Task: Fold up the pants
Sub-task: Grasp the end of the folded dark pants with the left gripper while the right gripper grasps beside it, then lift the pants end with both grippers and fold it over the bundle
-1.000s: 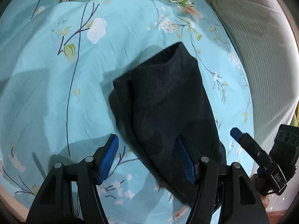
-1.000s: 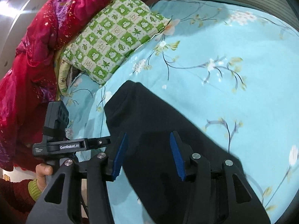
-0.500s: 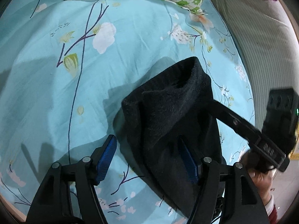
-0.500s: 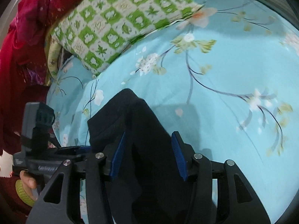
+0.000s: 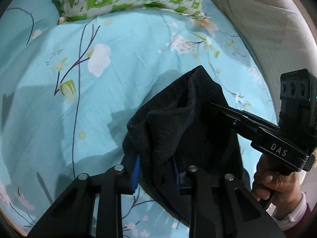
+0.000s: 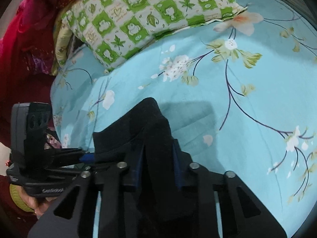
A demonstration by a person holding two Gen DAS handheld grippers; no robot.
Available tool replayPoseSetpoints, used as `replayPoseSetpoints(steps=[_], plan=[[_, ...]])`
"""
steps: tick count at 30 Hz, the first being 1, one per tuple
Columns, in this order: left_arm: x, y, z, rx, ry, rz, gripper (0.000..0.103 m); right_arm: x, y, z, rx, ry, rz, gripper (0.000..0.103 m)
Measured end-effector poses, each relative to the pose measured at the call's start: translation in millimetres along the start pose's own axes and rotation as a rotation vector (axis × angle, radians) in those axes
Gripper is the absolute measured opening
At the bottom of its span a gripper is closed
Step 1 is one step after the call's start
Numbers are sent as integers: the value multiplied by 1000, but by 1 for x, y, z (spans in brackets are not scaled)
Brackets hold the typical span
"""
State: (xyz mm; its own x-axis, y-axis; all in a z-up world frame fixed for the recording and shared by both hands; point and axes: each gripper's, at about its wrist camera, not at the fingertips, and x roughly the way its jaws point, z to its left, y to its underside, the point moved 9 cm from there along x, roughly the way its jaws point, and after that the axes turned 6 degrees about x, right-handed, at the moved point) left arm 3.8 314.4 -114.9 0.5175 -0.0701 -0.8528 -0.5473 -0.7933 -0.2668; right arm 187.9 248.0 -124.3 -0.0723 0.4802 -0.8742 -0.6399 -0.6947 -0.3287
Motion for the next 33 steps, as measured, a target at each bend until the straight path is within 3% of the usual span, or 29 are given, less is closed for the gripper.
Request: replayPoseSetpoints(steps=[12, 17, 23, 33], plan=[[-47, -10, -63, 125, 106, -46, 19, -84, 15, 13, 61, -61, -177, 22], [-67, -2, -111, 233, 153, -62, 19, -126, 34, 18, 94, -63, -266, 22], [-80, 27, -183, 429, 217, -46, 19, -174, 64, 6, 149, -54, -370, 21], [-80, 104, -273, 674, 319, 45, 19, -239, 149, -44, 303, -14, -515, 21]])
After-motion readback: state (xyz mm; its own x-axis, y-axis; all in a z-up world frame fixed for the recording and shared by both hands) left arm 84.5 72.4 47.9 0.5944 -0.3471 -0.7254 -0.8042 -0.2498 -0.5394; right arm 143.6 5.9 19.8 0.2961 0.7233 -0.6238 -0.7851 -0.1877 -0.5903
